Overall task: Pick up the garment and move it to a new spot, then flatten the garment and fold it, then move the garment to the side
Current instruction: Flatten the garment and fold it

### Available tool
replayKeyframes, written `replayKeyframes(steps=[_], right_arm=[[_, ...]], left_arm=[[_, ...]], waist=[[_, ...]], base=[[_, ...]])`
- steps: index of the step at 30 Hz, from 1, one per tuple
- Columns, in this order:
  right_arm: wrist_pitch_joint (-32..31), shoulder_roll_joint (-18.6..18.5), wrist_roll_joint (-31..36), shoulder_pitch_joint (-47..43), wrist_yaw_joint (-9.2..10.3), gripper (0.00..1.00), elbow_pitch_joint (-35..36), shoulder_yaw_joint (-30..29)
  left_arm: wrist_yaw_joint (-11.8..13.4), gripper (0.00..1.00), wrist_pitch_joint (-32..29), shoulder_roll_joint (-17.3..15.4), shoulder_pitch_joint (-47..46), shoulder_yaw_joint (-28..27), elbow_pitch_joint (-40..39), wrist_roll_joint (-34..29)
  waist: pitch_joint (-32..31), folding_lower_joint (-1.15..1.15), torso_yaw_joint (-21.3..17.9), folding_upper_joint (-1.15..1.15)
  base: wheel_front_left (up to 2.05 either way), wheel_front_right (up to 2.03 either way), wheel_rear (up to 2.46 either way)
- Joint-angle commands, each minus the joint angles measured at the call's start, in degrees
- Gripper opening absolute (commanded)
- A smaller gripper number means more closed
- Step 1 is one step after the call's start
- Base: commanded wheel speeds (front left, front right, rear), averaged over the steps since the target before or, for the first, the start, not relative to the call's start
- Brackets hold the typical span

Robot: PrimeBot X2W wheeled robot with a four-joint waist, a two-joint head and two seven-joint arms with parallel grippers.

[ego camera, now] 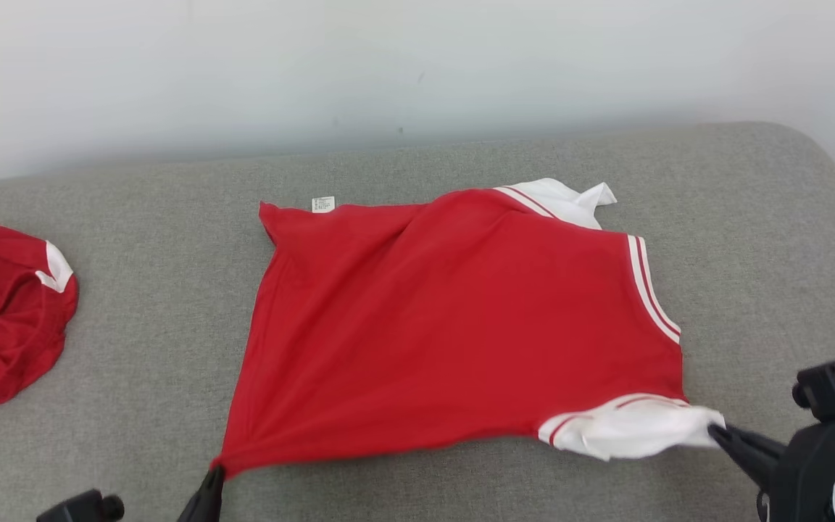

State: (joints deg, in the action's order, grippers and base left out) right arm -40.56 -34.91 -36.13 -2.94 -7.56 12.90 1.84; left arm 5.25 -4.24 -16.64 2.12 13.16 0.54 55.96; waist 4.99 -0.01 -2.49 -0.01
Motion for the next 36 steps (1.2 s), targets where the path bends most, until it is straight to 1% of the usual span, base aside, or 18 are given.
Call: replayKeyframes(steps=[1, 4, 5, 6, 10, 13, 18, 21, 24, 28, 31, 36], right_arm=[[-3.63, 2.38, -0.59, -3.15, 0.11, 0.0, 1.69, -2.86], [-9.88, 5.77, -0.85, -7.37, 0.11, 0.0, 3.81, -6.81], [-9.88, 5.77, -0.85, -7.37, 0.11, 0.0, 3.81, -6.81], [-14.49, 8.44, -0.83, -9.89, 0.11, 0.0, 5.13, -9.35], [-23.34, 13.6, 0.29, -14.5, 0.11, 0.0, 7.47, -13.77], [-28.58, 17.23, 0.23, -17.35, 0.11, 0.0, 9.26, -15.92], [-34.77, 22.27, -0.76, -22.23, 0.11, 0.0, 10.98, -17.99], [-36.35, 24.35, -1.31, -24.79, 0.11, 0.0, 12.44, -19.34], [-33.2, 24.38, -1.97, -23.82, 0.11, 0.0, 15.15, -19.28], [-25.26, 21.69, -3.21, -20.21, 0.11, 0.0, 16.75, -16.58], [-18.4, 18.4, -2.93, -16.92, 0.1, 0.0, 16.13, -14.6], [-6.24, 12.78, -1.39, -11.46, 0.1, 0.0, 12.8, -11.32]], left_arm=[[1.02, 0.0, -1.47, -0.59, 2.26, -0.14, -0.69, 1.1], [2.1, 0.0, -3.55, -1.76, 4.53, -0.29, -1.77, 2.06], [2.1, 0.0, -3.55, -1.76, 4.53, -0.29, -1.77, 2.06], [2.47, 0.0, -5.06, -2.51, 5.84, -0.05, -2.67, 2.6], [3.05, 0.0, -7.42, -3.62, 7.95, 0.32, -4.48, 3.18], [3.46, 0.0, -8.52, -4.11, 9.22, 1.04, -5.25, 3.21], [4.29, 0.0, -10.49, -5.23, 10.67, 2.86, -5.49, 1.86], [5.13, 0.0, -10.95, -6.0, 11.36, 3.15, -5.99, 1.32], [4.77, 0.0, -9.53, -6.0, 11.7, 2.42, -6.83, 1.2], [4.36, 0.0, -7.73, -5.15, 9.89, 2.23, -7.89, 0.31], [4.06, 0.0, -6.22, -4.49, 7.83, 2.42, -8.28, -0.91], [3.89, 0.0, -5.19, -2.86, 3.21, 3.72, -6.47, -2.48]], waist=[[-0.17, 0.01, 0.07, 0.01], [-0.28, 0.01, 0.1, 0.01], [-0.28, 0.01, 0.1, 0.01], [-0.23, 0.01, 0.13, 0.01], [-0.11, 0.01, 0.14, 0.01], [-0.09, 0.01, 0.21, 0.01], [-0.07, 0.01, 0.45, 0.01], [0.01, 0.01, 0.47, 0.01], [0.15, 0.01, 0.06, 0.01], [0.36, 0.01, -0.34, 0.01], [0.5, 0.01, -0.09, 0.01], [1.4, 0.01, 1.04, 0.01]], base=[[0.0, 0.0, 0.0], [0.0, 0.0, 0.0], [0.0, 0.0, 0.0], [0.0, 0.0, 0.0], [0.0, 0.0, 0.0], [0.0, 0.0, 0.0], [0.0, 0.0, 0.0], [0.0, 0.0, 0.0], [0.0, 0.0, 0.0], [0.0, 0.0, 0.0], [0.0, 0.0, 0.0], [0.0, 0.0, 0.0]])
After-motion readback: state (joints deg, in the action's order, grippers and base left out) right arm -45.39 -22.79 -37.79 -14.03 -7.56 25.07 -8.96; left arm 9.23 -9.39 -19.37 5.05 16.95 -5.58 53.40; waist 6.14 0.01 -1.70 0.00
